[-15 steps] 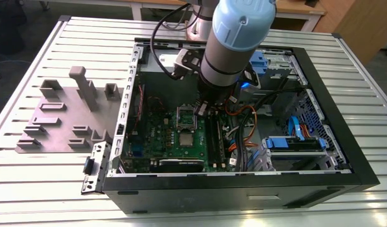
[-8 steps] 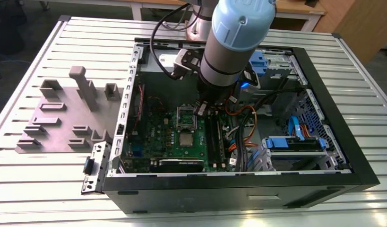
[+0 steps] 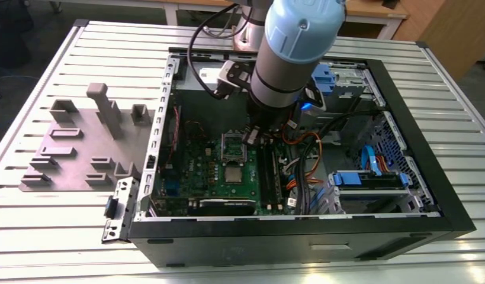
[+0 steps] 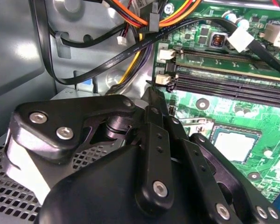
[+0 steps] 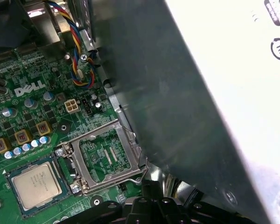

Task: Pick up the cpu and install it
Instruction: 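Close the cpu cover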

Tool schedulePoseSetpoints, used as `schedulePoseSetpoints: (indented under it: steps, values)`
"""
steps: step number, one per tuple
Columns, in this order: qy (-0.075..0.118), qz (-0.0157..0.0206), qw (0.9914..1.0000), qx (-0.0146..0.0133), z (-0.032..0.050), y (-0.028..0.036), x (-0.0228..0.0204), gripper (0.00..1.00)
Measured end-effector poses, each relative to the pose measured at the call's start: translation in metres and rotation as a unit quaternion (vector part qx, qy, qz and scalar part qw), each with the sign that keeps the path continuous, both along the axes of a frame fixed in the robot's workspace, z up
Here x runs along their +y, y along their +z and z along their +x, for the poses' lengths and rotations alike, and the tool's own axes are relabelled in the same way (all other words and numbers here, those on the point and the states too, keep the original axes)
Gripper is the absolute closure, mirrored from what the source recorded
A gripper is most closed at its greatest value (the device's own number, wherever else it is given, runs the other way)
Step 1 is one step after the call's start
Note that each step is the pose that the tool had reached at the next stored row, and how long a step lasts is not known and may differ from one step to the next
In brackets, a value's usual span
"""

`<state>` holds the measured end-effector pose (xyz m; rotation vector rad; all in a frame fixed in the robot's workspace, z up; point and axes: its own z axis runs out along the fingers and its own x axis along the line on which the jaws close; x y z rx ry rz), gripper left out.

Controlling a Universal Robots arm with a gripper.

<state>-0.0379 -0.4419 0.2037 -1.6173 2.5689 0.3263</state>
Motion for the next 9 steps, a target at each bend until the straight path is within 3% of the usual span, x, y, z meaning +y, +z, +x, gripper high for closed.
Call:
schedulePoseSetpoints:
  steps: [9]
  values:
    - [0.000, -0.0021, 1.00000, 0.0000, -0.0018, 0.0008, 0.0000, 0.89]
